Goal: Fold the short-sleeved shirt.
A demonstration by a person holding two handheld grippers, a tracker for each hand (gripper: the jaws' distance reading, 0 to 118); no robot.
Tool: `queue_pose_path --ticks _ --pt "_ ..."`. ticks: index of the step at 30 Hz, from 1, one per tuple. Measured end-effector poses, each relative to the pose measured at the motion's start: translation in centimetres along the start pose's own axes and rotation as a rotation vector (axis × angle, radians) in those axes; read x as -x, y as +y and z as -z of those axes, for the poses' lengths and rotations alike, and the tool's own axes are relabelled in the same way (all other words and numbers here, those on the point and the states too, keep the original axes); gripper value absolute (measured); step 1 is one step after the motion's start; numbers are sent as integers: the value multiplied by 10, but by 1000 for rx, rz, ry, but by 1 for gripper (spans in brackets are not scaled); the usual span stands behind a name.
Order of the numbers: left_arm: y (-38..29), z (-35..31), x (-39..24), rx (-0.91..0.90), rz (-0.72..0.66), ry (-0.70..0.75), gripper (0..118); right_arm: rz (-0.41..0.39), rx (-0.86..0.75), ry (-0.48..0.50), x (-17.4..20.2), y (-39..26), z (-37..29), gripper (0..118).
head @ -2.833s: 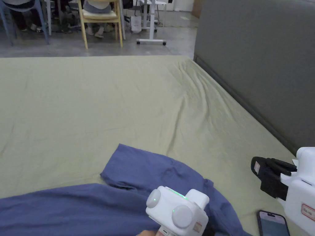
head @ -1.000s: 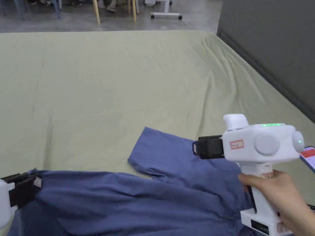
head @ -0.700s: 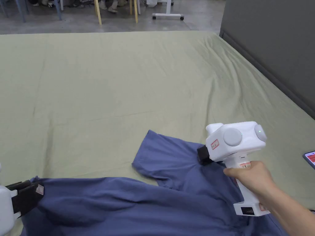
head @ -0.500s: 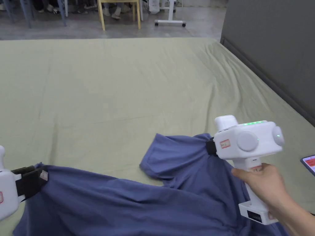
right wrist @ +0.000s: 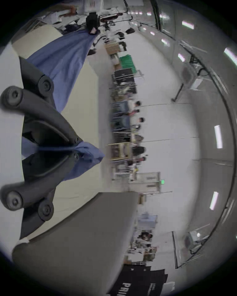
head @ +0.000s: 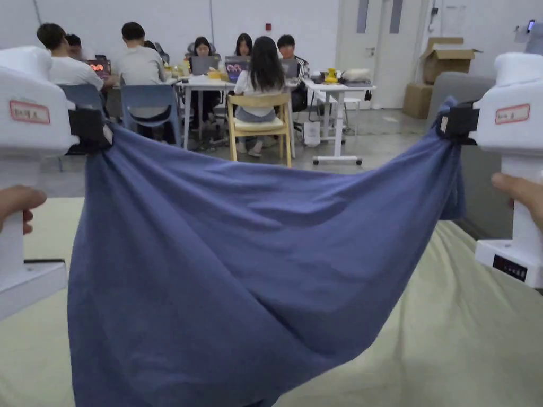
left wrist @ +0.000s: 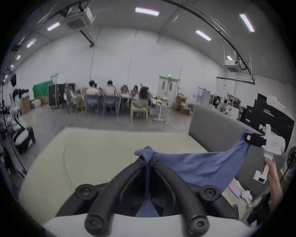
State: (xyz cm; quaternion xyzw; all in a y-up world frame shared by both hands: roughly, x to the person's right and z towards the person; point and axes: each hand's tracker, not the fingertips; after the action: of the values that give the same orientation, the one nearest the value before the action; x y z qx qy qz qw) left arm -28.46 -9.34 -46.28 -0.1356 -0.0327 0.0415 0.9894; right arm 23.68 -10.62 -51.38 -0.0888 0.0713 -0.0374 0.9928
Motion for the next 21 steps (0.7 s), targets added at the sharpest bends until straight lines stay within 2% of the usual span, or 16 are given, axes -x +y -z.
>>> queue_pose_path --ticks 5,10,12,15,16,19,21 --pt "84 32 20 -78 88 181 1 10 -71 -13 26 98 43 5" --pt "106 84 54 -123 91 333 1 82 -58 -60 38 127 103 5" --pt "101 106 67 -112 72 331 1 74 -41 -49 45 116 123 5" --pt "78 146 81 -58 66 348 1 1 -8 -76 61 91 157 5" --pt "66 161 85 -39 81 352 1 5 0 -77 58 81 185 5" --pt "5 194 84 24 88 365 1 8 39 -62 60 26 217 5" --pt "-45 215 91 90 24 318 1 2 117 -73 57 -24 230 5"
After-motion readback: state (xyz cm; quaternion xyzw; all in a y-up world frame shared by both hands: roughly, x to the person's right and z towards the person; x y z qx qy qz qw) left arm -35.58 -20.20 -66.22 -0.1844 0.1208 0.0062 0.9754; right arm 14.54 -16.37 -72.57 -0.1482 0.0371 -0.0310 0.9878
